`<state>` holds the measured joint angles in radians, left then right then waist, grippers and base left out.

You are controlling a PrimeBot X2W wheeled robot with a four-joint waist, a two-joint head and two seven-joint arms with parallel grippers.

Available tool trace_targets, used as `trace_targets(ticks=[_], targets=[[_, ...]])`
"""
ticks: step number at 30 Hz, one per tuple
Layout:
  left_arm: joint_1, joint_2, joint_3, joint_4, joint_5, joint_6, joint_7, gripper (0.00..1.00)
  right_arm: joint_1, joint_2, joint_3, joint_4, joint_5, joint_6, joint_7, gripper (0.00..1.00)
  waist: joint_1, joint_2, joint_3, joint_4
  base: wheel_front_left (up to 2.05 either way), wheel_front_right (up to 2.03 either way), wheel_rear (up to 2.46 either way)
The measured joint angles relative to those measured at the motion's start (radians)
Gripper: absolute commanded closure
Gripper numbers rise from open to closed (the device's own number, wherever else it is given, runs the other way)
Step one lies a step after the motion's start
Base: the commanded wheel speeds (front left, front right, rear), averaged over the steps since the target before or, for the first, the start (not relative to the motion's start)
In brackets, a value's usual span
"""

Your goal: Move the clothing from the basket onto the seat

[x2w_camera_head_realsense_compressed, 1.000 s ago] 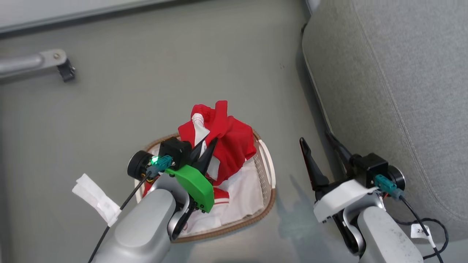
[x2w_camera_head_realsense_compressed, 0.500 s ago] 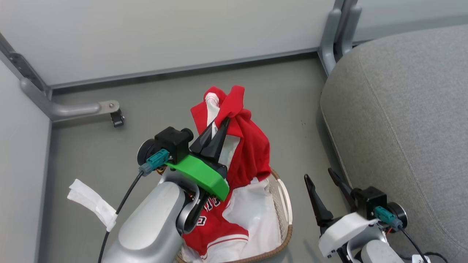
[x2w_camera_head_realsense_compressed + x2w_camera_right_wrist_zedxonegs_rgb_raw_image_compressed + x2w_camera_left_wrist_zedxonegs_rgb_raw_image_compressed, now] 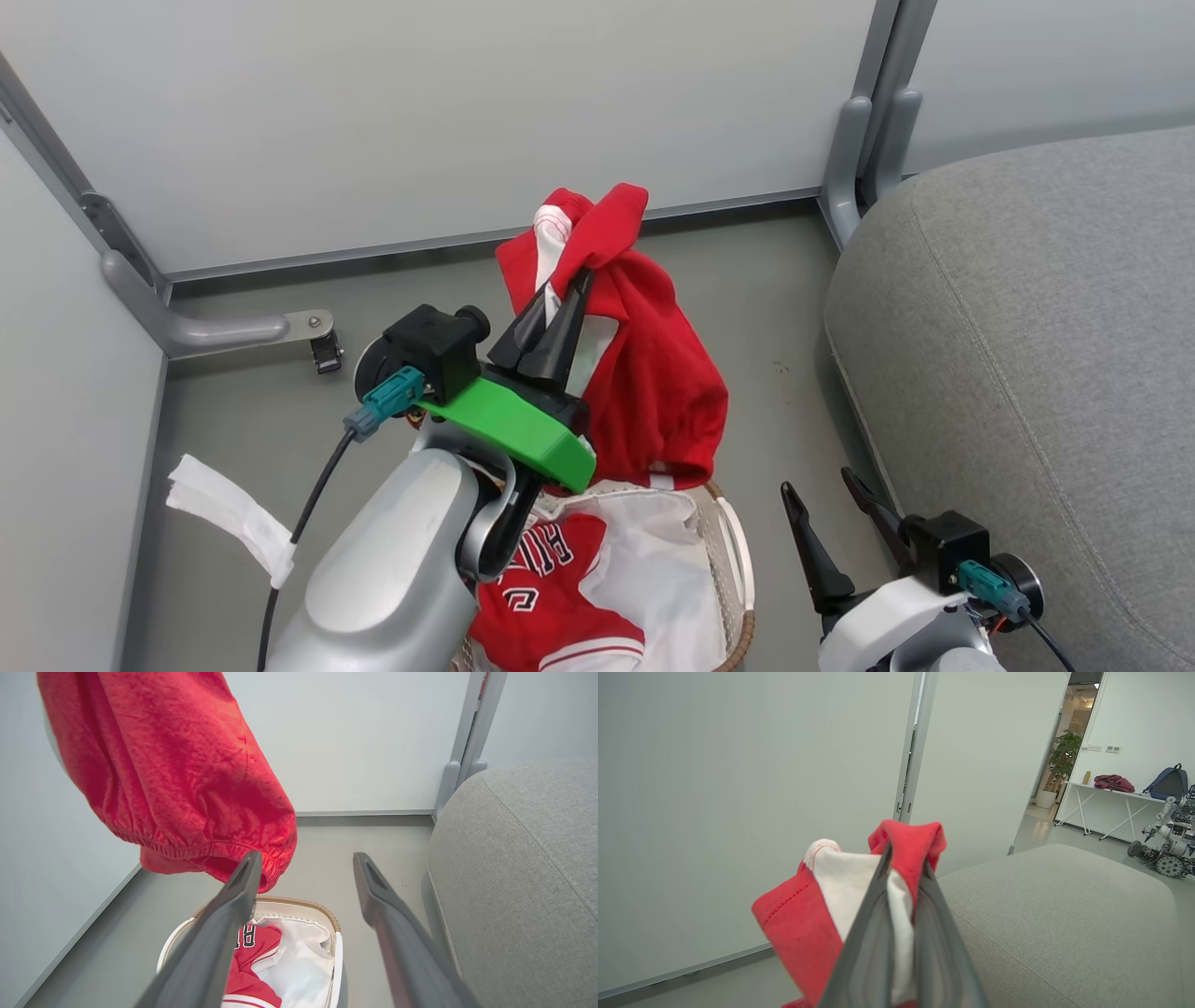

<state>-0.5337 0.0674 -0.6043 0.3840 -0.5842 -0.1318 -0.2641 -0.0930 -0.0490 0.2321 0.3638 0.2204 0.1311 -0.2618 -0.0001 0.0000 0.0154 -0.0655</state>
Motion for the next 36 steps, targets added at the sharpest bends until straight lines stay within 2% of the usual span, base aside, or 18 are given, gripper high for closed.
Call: trace_targets(ticks=[7,11,21,27,36], targets=[[0.000,-0.007,-0.001,-0.005,0.000,0.000,0.000,1.00,-0.001,0.000,0.020,-0.023,0.004,0.000,0.000,0.00,0.0000,0.0000,0.000,-0.002,0.00,0.00,0.00],[-0.001,-0.010,-0.002,-0.005,-0.002,0.000,0.000,1.00,-0.047,-0.001,0.103,-0.055,0.036,0.000,0.000,0.00,0.0000,0.0000,0.008,-0.001,0.00,0.00,0.00],[-0.002,-0.013,-0.014,-0.010,0.002,0.000,0.000,1.00,-0.280,0.000,0.284,-0.115,0.086,0.000,0.000,0.00,0.0000,0.0000,0.035,0.008,0.00,0.00,0.00],[-0.002,-0.015,-0.043,-0.016,-0.005,0.000,0.000,1.00,-0.357,0.000,0.306,-0.062,0.075,0.000,0.000,0.00,0.0000,0.0000,0.040,0.024,0.00,0.00,0.00],[-0.004,-0.016,-0.084,-0.027,-0.023,0.000,0.000,1.00,-0.435,0.000,0.361,0.094,0.062,0.000,0.000,0.00,0.0001,0.0000,0.047,0.049,0.00,0.00,0.00]])
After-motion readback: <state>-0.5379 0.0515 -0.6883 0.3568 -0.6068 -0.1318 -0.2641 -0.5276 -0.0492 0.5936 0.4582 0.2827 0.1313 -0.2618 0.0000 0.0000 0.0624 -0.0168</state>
